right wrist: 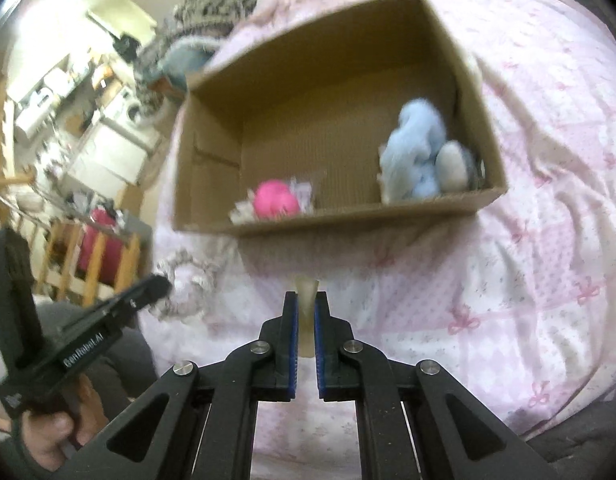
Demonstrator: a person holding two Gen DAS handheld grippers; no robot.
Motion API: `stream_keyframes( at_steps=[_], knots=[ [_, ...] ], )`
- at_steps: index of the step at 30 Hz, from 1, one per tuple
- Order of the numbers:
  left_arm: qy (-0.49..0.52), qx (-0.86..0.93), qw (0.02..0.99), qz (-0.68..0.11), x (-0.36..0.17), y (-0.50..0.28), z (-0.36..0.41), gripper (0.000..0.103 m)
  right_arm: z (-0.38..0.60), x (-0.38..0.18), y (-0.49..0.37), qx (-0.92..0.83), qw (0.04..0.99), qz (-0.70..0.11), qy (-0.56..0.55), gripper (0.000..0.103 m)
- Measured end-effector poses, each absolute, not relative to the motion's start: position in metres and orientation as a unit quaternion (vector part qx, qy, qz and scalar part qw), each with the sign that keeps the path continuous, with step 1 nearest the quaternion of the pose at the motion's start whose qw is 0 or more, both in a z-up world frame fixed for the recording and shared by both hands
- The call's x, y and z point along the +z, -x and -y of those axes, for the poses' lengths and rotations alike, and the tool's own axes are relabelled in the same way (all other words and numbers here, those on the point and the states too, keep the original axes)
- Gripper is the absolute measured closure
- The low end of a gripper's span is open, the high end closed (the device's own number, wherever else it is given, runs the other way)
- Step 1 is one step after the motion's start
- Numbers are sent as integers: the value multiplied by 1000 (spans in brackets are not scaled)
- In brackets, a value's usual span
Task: Organize soft objects
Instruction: 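Carry the scrunchie and cylinder into the box and lower both tools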
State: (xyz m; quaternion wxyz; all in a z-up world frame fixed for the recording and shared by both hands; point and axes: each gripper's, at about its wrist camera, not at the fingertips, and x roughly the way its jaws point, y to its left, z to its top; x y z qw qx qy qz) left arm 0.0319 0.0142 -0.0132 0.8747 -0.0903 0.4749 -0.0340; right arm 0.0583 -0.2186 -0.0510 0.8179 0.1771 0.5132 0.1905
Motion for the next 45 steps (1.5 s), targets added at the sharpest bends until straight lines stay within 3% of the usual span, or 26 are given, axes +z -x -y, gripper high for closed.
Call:
stream_keyframes(
  at_steps=[7, 15, 27, 34, 45],
  knots=[
    [61, -52, 908, -412, 38, -31, -12, 97, 229, -14, -66, 201, 836, -465, -210, 94],
    [42, -64, 916, -394, 61, -67, -7, 97, 228, 19, -95, 202, 856, -440, -181, 94],
    [23, -67, 910, -407, 22, -131, 3, 97, 226, -11, -129, 182, 866, -436, -161, 94],
    [19, -72, 898, -433, -17, -143, 11, 97, 230, -40, -135, 165, 852, -466, -174, 94],
    [29, -78, 893, -443, -28, -142, 13, 97, 213, -50, -139, 171, 846, -485, -140, 94]
  ],
)
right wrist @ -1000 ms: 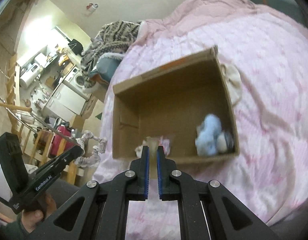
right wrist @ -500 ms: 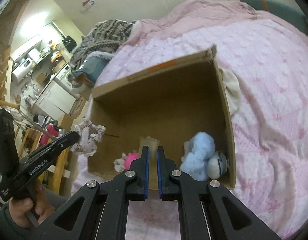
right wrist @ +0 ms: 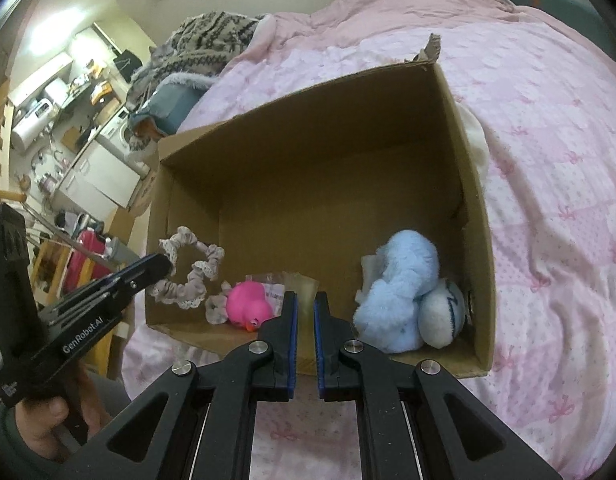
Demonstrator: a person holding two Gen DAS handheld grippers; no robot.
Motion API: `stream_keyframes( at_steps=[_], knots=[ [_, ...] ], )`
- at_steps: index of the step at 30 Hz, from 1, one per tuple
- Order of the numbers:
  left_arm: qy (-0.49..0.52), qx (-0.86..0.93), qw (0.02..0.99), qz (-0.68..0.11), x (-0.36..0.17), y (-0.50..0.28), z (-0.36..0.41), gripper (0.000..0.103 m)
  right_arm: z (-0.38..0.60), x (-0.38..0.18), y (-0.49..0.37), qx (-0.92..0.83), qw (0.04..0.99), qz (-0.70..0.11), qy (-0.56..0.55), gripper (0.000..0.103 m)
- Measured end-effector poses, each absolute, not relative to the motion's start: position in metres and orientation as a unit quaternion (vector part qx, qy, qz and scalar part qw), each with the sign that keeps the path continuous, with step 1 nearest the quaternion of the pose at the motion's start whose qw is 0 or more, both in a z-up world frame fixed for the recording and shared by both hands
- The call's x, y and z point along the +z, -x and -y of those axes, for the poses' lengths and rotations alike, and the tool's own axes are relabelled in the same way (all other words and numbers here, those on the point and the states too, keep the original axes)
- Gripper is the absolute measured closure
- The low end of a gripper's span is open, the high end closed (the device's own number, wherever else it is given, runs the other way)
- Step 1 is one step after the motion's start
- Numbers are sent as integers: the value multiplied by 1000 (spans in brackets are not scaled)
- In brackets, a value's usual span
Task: Organize soft objects
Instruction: 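Carry the scrunchie and cylinder into the box and lower both tools, then open both tools to release the items and lift out of the box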
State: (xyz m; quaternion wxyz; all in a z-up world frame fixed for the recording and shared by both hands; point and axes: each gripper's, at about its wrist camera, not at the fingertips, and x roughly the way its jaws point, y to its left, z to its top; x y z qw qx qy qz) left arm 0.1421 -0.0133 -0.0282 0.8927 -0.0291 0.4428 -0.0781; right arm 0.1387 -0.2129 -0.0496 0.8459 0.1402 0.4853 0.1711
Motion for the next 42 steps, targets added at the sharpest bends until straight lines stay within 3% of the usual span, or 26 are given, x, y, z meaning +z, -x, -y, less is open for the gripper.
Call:
stream_keyframes(
  at_steps=[18, 21, 23, 25, 28, 30, 31, 34, 42],
  knots=[
    [12, -96, 890, -446, -29, -136, 28, 95, 210, -51, -139, 175, 843, -490, -135, 93],
    [5, -91, 895, -438, -27, -134, 30, 79, 213, -51, -137, 172, 843, -490, -139, 93],
    [-2, -82, 899, -430, -24, -132, 30, 53, 215, -50, -137, 170, 844, -488, -144, 88],
    [-3, -77, 906, -416, -19, -130, 30, 42, 217, -49, -137, 168, 845, -486, -149, 86],
    [-6, -68, 911, -407, -15, -129, 28, 40, 219, -46, -136, 168, 848, -478, -153, 83],
    [-5, -64, 912, -406, -14, -129, 26, 40, 220, -43, -135, 168, 852, -471, -155, 77],
    [-4, -61, 912, -406, -14, -130, 24, 40, 221, -42, -134, 166, 854, -468, -155, 69],
    [-1, -52, 911, -408, -13, -131, 21, 40, 223, -38, -132, 159, 861, -457, -158, 32],
    [9, -35, 924, -381, 3, -123, 11, 40, 230, -21, -129, 127, 881, -432, -144, 30]
  ],
)
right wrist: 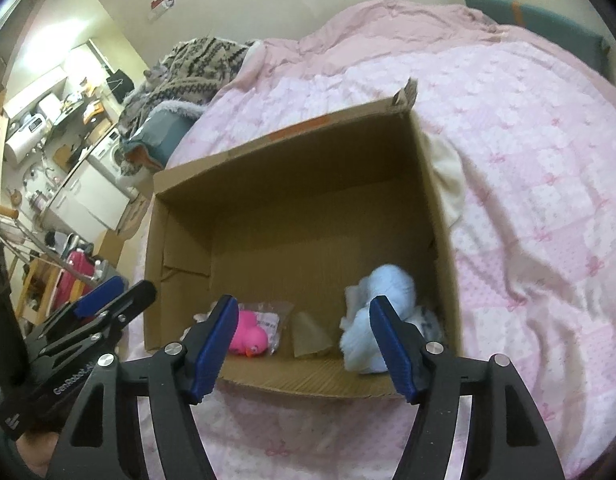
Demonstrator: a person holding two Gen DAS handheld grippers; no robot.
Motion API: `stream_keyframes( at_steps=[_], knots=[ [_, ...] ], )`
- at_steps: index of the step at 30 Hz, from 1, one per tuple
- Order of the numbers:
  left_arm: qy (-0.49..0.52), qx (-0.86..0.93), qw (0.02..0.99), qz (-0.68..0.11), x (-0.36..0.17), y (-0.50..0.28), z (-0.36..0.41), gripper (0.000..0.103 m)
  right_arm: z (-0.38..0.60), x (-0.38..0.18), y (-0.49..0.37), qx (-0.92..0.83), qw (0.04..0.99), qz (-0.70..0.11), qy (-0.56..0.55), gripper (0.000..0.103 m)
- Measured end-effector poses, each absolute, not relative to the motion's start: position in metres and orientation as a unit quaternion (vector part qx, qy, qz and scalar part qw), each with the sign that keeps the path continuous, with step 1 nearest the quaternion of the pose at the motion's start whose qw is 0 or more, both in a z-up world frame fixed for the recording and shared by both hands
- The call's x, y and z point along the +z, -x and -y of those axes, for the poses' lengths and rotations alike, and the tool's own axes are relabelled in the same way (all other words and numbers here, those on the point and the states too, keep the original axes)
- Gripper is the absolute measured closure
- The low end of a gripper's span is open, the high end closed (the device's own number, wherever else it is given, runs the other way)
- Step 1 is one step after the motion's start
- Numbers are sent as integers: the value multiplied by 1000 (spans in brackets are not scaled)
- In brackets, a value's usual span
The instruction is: Organize soft objects
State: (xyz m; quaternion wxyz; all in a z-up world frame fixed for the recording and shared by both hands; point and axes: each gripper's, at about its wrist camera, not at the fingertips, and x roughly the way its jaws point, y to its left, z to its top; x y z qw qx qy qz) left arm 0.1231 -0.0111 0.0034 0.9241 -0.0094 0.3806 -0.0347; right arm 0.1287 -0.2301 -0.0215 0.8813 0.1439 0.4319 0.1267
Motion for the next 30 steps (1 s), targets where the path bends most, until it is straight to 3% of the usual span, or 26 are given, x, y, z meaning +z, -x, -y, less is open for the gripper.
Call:
stream_keyframes(
  at_steps=[3, 5, 6, 10, 14, 18, 22, 30],
  knots=[
    [25, -36, 929, -368, 15, -118, 3, 35, 234, -9, -123, 117, 892, -413, -142, 22],
    [35, -41, 930, -363, 24, -113, -4, 35, 235, 2, -117, 108, 902, -398, -130, 4],
    [35, -40, 931, -360, 27, -110, -5, 35, 235, 8, -113, 104, 907, -388, -123, 1],
    [34, -31, 940, -339, 48, -93, -13, 34, 235, 24, -101, 97, 916, -373, -111, 0],
    [30, -36, 943, -328, 57, -77, -16, 21, 235, 35, -85, 93, 924, -357, -101, 0],
    [21, -31, 940, -339, 52, -67, -16, 19, 231, 38, -72, 91, 926, -355, -87, 0],
    [27, -27, 938, -345, 47, -51, -19, 4, 229, 38, -58, 85, 931, -348, -72, 0],
    [26, -22, 930, -365, 31, -39, -16, 4, 226, 20, -46, 73, 929, -359, -58, 0]
  ],
)
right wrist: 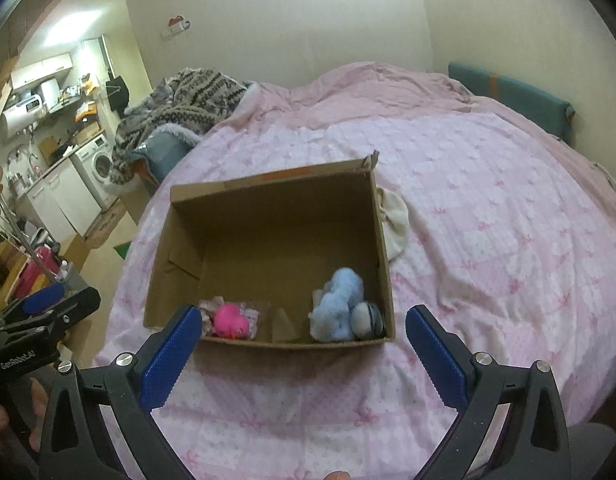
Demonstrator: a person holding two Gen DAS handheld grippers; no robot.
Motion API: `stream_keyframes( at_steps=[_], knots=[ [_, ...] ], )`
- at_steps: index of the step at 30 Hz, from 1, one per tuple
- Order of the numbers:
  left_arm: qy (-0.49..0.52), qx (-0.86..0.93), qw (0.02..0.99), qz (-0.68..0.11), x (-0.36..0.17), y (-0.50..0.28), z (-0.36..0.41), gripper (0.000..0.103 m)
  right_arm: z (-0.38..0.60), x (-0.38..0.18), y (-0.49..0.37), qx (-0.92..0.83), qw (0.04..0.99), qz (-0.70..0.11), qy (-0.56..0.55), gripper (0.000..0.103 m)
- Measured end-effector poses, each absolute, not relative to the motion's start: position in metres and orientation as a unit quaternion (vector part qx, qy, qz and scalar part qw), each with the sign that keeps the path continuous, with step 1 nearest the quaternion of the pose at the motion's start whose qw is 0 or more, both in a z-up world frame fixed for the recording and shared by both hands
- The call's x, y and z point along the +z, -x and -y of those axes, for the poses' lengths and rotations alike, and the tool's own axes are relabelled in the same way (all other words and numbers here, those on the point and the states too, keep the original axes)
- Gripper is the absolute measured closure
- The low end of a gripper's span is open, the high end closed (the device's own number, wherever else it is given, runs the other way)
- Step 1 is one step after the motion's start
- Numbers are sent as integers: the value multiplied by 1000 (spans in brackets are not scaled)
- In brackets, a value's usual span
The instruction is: Organize soft objects
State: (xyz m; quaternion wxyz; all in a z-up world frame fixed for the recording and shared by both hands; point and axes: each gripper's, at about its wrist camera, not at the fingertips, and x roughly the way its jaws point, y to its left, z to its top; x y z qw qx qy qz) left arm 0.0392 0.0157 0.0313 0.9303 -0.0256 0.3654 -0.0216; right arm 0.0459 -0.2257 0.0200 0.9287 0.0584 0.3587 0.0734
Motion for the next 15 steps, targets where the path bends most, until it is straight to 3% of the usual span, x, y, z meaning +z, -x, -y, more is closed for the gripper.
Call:
stream_keyframes(
  at_steps=[15],
  knots=[
    [42, -20, 917, -395, 7, -46, -9, 4, 221, 0, -55, 62, 920, -385, -46, 0]
  ],
)
